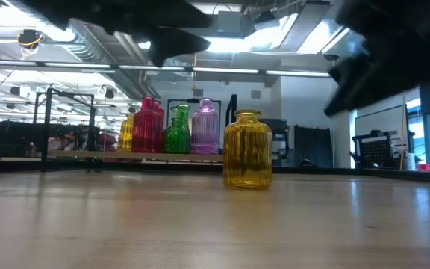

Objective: Sort vases onto shelf
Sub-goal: Put the top yellow vase on the shelf aligned with the other yellow vase

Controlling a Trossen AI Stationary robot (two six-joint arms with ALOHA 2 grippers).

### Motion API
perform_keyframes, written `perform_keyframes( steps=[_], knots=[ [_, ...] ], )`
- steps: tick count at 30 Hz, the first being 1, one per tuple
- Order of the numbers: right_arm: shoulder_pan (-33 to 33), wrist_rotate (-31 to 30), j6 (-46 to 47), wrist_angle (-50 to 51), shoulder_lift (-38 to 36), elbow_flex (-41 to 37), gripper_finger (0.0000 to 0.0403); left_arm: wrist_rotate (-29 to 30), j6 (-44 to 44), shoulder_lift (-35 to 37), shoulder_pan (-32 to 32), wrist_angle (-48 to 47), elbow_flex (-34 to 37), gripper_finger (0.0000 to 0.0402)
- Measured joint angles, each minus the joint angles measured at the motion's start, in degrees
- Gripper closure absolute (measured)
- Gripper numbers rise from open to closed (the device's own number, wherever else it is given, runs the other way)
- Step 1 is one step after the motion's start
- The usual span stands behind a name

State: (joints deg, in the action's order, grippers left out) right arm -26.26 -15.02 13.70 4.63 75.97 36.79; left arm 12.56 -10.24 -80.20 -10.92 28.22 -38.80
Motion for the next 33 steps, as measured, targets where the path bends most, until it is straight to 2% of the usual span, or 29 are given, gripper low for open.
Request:
perform_keyframes(
  steps=[7,13,21,25,30,33],
  knots=[
    [-0.8,-0.9,3.9,-22.2,0.2,-14.5,0.0242,-0.1,-2.5,-9.3,0.0,-13.6,-11.9,0.0175],
    [-0.8,-1.5,3.5,-35.0,0.8,-21.6,0.0242,-0.7,-6.6,-15.4,0.3,-27.5,-21.9,0.0175],
    [-0.8,-2.0,2.2,-38.1,2.5,-23.8,0.0242,-1.9,-9.3,-22.8,2.3,-48.1,-37.1,0.0175],
    [-0.8,-1.9,1.9,-38.4,3.3,-23.8,0.0242,-4.8,-9.3,-27.3,2.9,-56.3,-44.4,0.0175],
    [-0.7,-1.9,1.0,-38.6,3.4,-23.8,0.0242,-6.1,-9.6,-30.5,3.5,-62.6,-50.5,0.0175],
    [-0.7,-1.9,1.0,-38.9,3.4,-23.8,0.0242,-6.2,-9.0,-31.3,3.9,-63.4,-51.4,0.0175]
  ],
)
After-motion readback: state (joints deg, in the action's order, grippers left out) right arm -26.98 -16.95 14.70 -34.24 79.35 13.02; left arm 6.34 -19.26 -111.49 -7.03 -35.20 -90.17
